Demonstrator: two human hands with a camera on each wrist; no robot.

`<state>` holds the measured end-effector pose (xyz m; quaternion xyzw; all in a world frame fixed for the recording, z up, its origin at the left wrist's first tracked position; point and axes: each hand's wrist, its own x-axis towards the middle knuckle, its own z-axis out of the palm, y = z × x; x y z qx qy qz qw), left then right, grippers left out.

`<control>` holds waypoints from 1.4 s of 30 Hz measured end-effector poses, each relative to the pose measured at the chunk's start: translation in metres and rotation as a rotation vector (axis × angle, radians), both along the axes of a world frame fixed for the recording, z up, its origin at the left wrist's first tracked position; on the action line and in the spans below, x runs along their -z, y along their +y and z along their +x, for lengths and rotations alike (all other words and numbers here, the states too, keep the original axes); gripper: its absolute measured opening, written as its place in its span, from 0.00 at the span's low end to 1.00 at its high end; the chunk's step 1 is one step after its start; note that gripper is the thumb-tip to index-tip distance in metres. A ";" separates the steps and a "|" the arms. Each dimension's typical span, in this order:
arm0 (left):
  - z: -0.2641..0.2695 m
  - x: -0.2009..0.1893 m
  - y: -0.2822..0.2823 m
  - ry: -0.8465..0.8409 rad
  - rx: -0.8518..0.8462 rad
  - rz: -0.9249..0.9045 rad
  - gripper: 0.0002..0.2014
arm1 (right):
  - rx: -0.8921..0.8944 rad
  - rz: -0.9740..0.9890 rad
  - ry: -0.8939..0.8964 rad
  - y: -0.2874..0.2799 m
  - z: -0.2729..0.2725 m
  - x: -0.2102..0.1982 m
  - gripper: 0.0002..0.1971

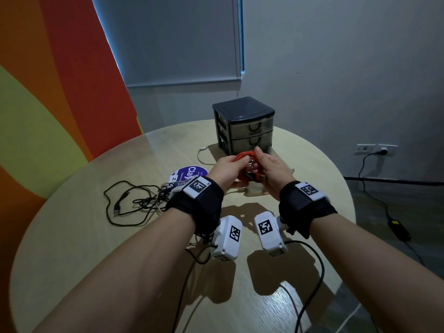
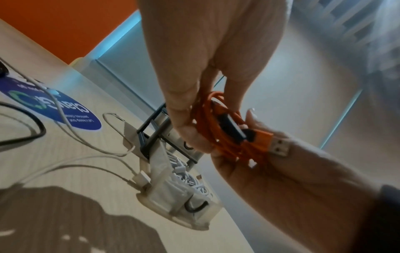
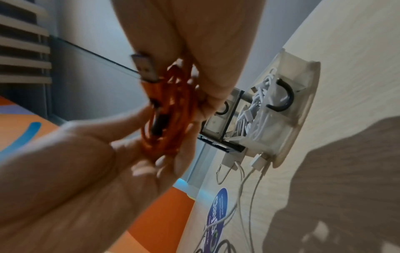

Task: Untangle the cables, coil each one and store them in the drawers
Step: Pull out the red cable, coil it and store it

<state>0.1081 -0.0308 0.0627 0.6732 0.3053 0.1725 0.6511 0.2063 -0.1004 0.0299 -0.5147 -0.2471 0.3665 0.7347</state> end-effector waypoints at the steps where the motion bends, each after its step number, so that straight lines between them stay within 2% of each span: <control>1: 0.002 0.003 -0.003 0.007 0.005 0.029 0.14 | 0.030 -0.018 -0.001 0.001 0.000 0.001 0.20; 3: 0.005 0.008 -0.007 0.023 -0.005 0.094 0.17 | 0.079 -0.030 0.013 0.003 0.000 0.003 0.18; 7: 0.008 0.009 -0.008 0.042 -0.009 0.178 0.16 | 0.132 -0.015 0.034 0.005 0.001 0.007 0.18; 11: 0.009 0.009 -0.007 0.046 -0.028 0.130 0.13 | 0.143 -0.010 0.076 0.005 0.004 0.010 0.19; 15: 0.010 0.010 -0.009 0.044 -0.026 0.049 0.08 | 0.160 -0.086 0.139 0.006 0.005 0.011 0.18; 19: 0.012 0.008 -0.009 0.048 0.035 0.020 0.10 | 0.185 -0.106 0.210 0.006 0.005 0.011 0.20; 24: 0.021 0.014 -0.007 0.115 0.077 0.312 0.06 | 0.197 -0.185 0.160 0.004 0.007 0.007 0.24; 26: 0.023 0.017 -0.006 0.138 0.083 0.380 0.06 | 0.135 -0.239 0.131 0.004 0.011 0.008 0.24; 29: 0.028 0.019 -0.003 0.175 0.052 0.483 0.12 | -0.002 -0.295 0.104 0.002 0.013 0.010 0.22; 30: 0.029 0.019 -0.003 0.164 0.035 0.476 0.12 | -0.033 -0.319 0.087 0.000 0.013 0.010 0.23; 32: 0.033 0.018 -0.003 0.106 0.023 0.321 0.11 | -0.070 -0.323 0.093 -0.001 0.015 0.013 0.23; 34: 0.035 0.017 -0.002 0.027 0.019 0.115 0.11 | -0.080 -0.255 0.166 0.000 0.016 0.015 0.22; 36: 0.036 0.017 0.000 -0.026 0.039 0.007 0.14 | -0.069 -0.179 0.224 0.002 0.017 0.018 0.23; 39: 0.039 0.019 0.003 -0.061 0.081 -0.023 0.15 | -0.047 -0.152 0.224 0.007 0.020 0.024 0.26; 42: 0.041 0.022 0.005 -0.047 0.115 0.055 0.12 | 0.008 -0.198 0.121 0.012 0.025 0.031 0.27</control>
